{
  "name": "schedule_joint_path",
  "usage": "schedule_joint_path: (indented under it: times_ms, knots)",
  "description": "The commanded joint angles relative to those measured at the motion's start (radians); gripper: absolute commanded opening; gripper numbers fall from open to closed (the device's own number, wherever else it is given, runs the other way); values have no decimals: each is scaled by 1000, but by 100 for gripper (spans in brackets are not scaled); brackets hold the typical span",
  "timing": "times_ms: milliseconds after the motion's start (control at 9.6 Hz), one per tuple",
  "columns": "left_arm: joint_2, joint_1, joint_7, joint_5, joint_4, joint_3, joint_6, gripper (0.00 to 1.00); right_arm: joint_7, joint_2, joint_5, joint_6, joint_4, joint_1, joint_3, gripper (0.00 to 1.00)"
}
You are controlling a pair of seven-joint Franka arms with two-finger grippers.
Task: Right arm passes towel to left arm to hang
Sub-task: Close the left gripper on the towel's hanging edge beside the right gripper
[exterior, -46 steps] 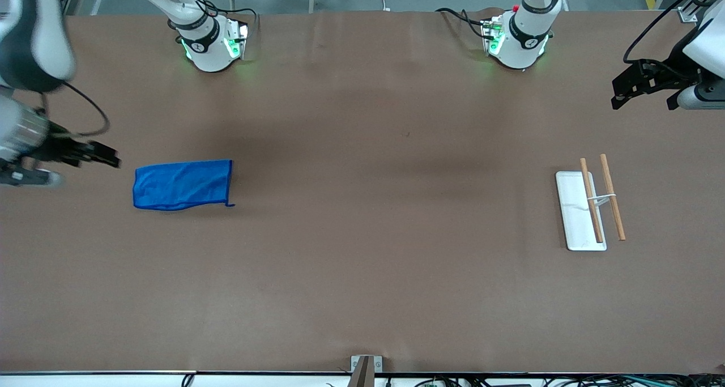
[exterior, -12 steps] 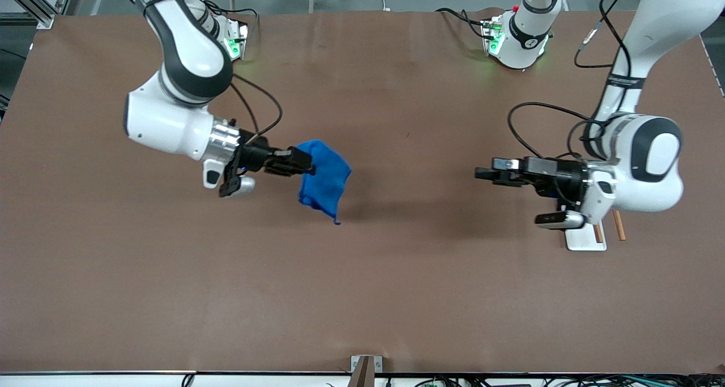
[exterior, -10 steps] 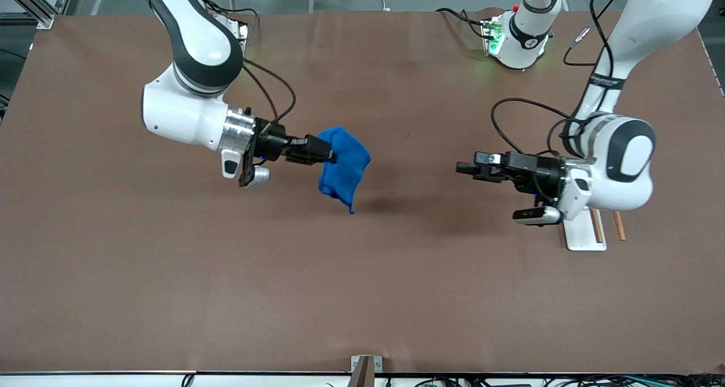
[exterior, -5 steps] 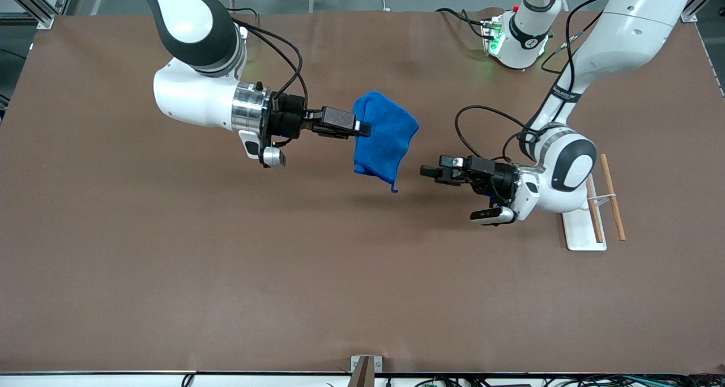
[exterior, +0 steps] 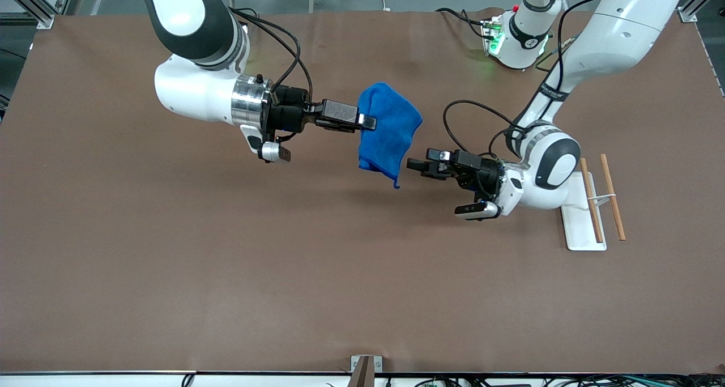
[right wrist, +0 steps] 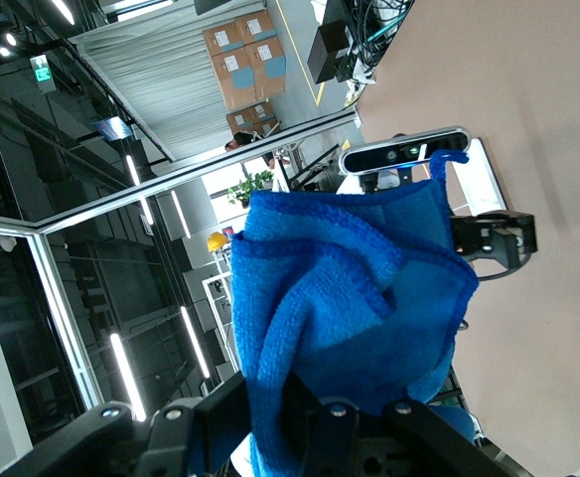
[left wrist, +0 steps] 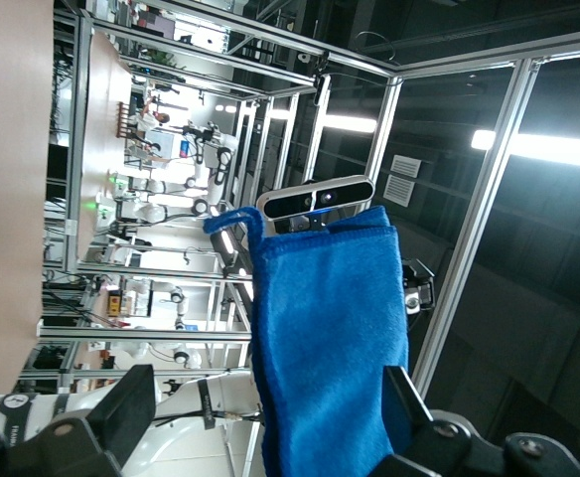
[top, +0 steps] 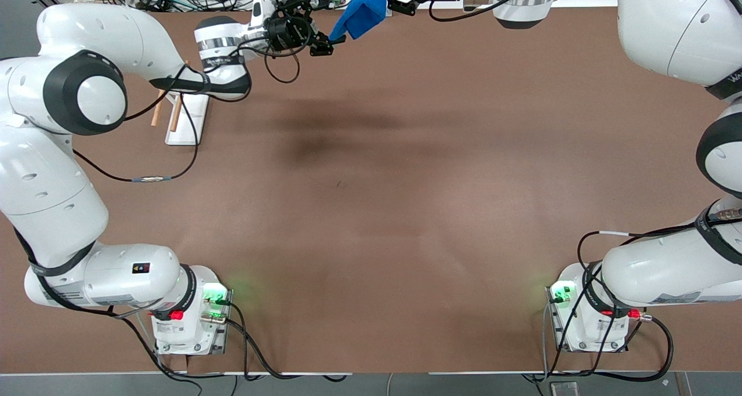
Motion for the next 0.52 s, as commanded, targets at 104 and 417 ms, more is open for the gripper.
schedule_joint_path:
  times_ms: [104,417]
  knots:
    - [36,-2,19,-105,-13,-71,10,100,-11,2,36,25,16,9,7,0]
    - [24,21,3,-111,-20,-78,-5,84,-11,2,34,25,16,9,7,0]
